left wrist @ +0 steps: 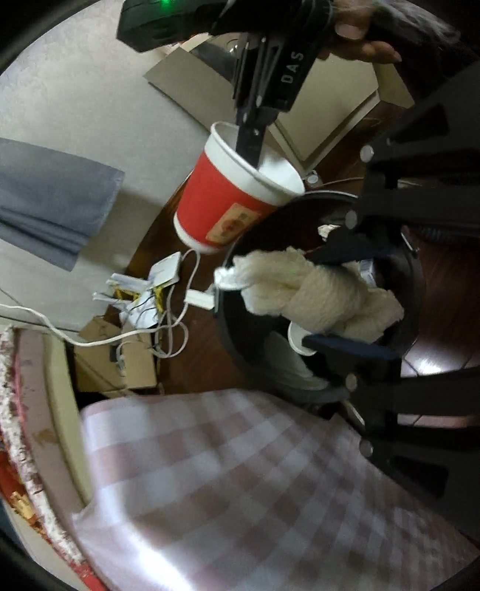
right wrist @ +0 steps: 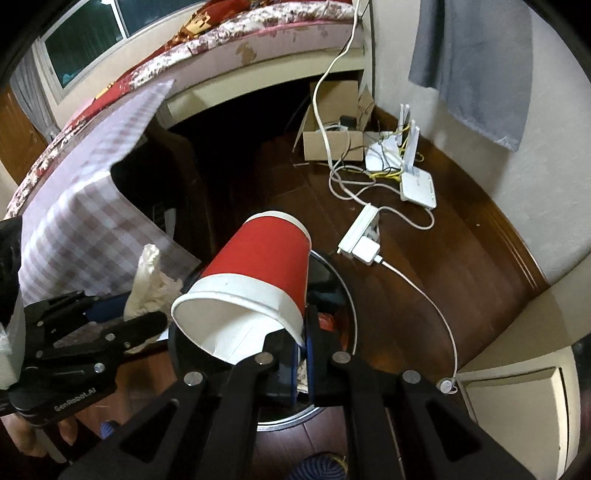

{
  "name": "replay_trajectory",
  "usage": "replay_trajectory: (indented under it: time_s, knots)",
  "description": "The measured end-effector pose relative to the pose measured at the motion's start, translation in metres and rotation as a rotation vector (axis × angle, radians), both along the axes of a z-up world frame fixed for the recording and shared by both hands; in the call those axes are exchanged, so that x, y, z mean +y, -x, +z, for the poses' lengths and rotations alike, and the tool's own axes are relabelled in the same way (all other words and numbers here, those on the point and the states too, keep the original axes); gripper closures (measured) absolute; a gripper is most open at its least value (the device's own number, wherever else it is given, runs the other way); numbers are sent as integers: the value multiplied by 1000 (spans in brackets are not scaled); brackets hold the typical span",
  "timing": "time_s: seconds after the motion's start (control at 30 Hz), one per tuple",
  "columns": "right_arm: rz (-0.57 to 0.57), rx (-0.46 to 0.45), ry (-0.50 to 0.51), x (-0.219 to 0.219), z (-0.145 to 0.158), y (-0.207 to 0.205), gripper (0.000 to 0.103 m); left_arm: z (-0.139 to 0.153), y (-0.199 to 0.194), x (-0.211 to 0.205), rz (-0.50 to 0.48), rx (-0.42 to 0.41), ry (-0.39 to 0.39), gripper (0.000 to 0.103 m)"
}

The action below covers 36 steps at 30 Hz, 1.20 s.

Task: Collect trash

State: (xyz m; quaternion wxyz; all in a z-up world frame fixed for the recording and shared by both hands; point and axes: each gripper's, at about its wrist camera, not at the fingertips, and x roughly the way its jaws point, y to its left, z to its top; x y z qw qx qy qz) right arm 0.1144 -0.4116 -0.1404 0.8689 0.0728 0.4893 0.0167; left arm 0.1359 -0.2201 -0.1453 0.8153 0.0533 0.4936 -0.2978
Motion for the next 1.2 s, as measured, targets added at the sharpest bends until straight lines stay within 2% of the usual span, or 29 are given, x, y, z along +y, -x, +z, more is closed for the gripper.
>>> replay_trajectory:
  time_s: [0.03, 0.07, 0.1, 0.13, 0.17, 0.2, 0.23, 0.4, 0.63, 0.87, 1.2]
  knots:
    - [12, 22, -1, 0, -6, -4, 99, -6, -2, 0, 14, 23, -7, 35]
    - [10, 51, 9, -1, -14, -7, 98, -9, -4, 1, 34, 24, -17, 9]
    - [-12, 66, 38, -4, -22, -8, 87, -10, -3, 6, 58, 17, -14, 1]
    - [-34, 74, 55, -7, -27, -8, 54, -11, -3, 8, 69, 10, -18, 1]
    - [-59, 92, 66, -12, -32, -8, 34, -12, 0, 11, 90, 0, -50, 1]
    - [-74, 103, 79, -15, -35, -7, 7, -14, 2, 15, 106, -11, -65, 1]
    - [-83, 97, 98, -18, -34, -5, 3, -13, 5, 20, 130, -30, -73, 1]
    - [-92, 70, 139, -19, -24, 2, 1, -11, 18, 37, 200, -87, -133, 1]
    - [-37, 31, 166, 6, -9, 5, 1, 3, 23, 49, 236, -128, -130, 1]
    - [22, -45, 198, 42, 28, 18, 1, 33, 34, 59, 254, -172, -116, 1]
    - [31, -134, 162, 84, 79, 53, 1, 92, 61, 94, 314, -268, -82, 1]
